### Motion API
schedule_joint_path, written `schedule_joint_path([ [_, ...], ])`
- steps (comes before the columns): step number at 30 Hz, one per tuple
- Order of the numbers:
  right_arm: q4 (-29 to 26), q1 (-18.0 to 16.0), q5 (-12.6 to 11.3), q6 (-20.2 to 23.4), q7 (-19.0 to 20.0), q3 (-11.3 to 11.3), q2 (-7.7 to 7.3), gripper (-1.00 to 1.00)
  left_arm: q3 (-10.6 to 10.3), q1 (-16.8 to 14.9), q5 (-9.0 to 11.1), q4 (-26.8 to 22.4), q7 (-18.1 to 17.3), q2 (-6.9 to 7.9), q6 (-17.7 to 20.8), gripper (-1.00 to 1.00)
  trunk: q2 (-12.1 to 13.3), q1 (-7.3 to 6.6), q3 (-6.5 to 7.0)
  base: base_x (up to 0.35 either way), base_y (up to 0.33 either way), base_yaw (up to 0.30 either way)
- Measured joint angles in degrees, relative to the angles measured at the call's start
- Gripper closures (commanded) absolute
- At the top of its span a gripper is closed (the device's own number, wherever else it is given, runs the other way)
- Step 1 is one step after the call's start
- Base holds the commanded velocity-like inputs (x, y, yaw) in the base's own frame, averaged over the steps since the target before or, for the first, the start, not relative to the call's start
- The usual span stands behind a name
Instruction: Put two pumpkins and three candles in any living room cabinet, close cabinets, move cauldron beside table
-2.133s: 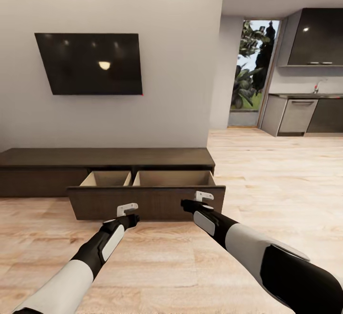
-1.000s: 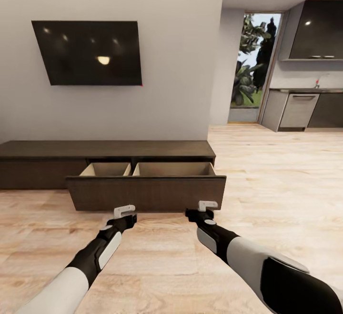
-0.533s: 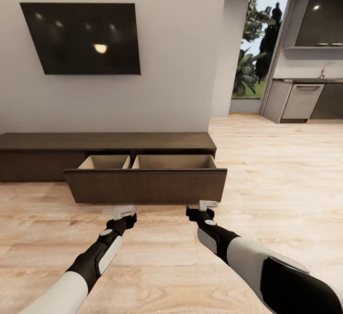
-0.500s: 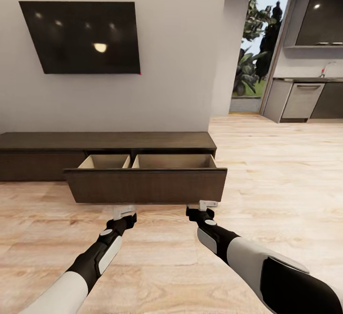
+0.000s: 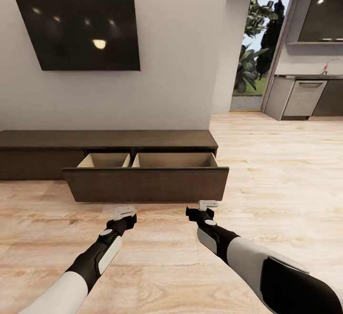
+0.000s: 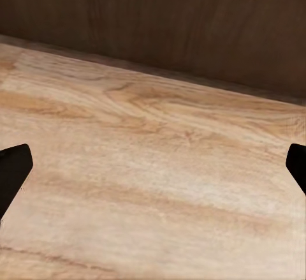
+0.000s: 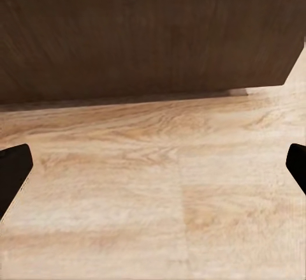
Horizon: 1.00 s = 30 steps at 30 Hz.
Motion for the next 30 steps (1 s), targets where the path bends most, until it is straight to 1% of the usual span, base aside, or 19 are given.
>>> schedule_joint_path([
  [12, 0.0, 0.0, 0.0, -0.2, 0.0, 0.0, -0.06, -1.00, 0.0, 0.0, 0.0, 0.0, 0.0, 0.00, 0.0, -1.00, 0.0, -0.01, 0.00, 0.304, 0.137, 0.000],
  [19, 0.1, 0.0, -0.1, -0.1, 2.6, 0.0, -0.28, -1.00, -0.2, 0.0, 0.1, 0.1, -0.1, -0.08, 0.0, -1.00, 0.0, -0.01, 0.00, 0.312, 0.141, 0.000],
  [27, 0.3, 0.1, -0.5, 0.3, 3.2, 0.0, -0.48, -1.00, -0.2, 0.0, 0.2, 0.7, -0.3, -0.20, -0.1, -1.00, 0.0, -0.01, 0.00, 0.312, 0.103, 0.000],
  [29, 0.7, 0.8, -0.5, 0.2, 3.2, -0.1, -0.51, -1.00, -0.4, 0.0, 0.2, 0.7, -0.3, -0.41, -0.1, -1.00, 0.0, -0.01, 0.00, 0.283, 0.068, 0.000],
  [30, 0.7, 1.8, -0.5, 0.1, 3.2, -0.1, -0.49, -1.00, -0.8, 0.0, 0.2, 0.7, -0.3, -0.47, -0.1, -1.00, 0.0, 0.00, -0.01, 0.163, 0.034, 0.000],
])
